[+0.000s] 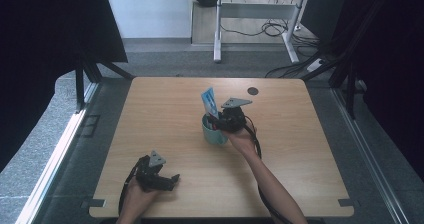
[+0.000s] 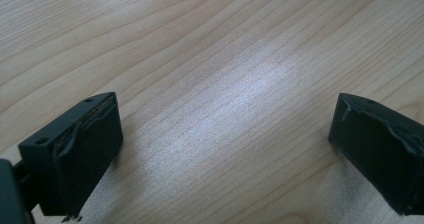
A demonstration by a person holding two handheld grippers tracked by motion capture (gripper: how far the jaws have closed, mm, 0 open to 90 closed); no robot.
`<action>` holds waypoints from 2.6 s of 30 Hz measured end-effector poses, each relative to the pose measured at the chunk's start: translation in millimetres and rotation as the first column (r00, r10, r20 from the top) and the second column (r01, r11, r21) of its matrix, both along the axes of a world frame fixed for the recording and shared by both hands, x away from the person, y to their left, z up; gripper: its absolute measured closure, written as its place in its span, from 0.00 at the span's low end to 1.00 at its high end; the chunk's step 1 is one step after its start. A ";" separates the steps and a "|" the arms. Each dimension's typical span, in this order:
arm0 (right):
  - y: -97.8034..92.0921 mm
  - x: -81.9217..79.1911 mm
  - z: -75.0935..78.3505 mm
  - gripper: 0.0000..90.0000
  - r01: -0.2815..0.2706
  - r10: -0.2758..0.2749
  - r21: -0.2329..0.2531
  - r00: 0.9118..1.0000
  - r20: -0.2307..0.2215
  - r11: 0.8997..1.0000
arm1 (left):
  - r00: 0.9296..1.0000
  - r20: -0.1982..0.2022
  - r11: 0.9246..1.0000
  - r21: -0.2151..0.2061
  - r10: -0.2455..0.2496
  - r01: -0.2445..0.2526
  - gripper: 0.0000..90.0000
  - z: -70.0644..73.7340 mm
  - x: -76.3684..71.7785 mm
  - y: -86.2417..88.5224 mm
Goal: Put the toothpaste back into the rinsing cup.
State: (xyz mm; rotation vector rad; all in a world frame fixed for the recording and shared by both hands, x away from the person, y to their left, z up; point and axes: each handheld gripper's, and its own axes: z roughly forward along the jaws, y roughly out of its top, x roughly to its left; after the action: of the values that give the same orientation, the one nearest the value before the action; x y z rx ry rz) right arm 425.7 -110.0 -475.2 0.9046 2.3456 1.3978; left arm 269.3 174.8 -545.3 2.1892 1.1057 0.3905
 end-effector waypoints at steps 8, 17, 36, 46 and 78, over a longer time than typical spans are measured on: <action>0.7 -1.6 1.2 0.61 0.000 0.000 -0.023 1.000 0.023 1.000 | 1.000 0.000 1.000 0.000 0.000 0.000 0.01 0.0 0.0 0.0; -2.8 -1.7 5.0 0.48 0.025 -0.024 -0.025 0.999 0.028 0.999 | 1.000 0.000 1.000 0.001 -0.001 0.001 0.01 0.0 0.0 0.0; -14.0 -6.3 16.0 0.31 0.021 -0.020 -0.026 1.000 0.020 0.999 | 1.000 0.000 1.000 -0.002 0.000 0.000 0.01 -0.1 0.0 -0.1; -17.9 -11.1 21.0 0.19 0.019 -0.019 -0.054 1.000 0.017 0.998 | 1.000 0.000 1.000 -0.002 0.000 0.000 0.01 -0.1 0.0 -0.1; -44.1 -38.6 30.0 0.00 -0.026 0.030 -0.136 0.999 0.025 0.990 | 1.000 0.000 1.000 -0.001 0.000 0.000 0.01 0.0 0.0 -0.1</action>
State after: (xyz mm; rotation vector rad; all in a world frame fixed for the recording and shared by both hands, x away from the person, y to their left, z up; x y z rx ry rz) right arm 387.0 -154.1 -445.1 0.8132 2.4088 1.2351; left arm 269.3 174.6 -545.4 2.1879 1.1061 0.3897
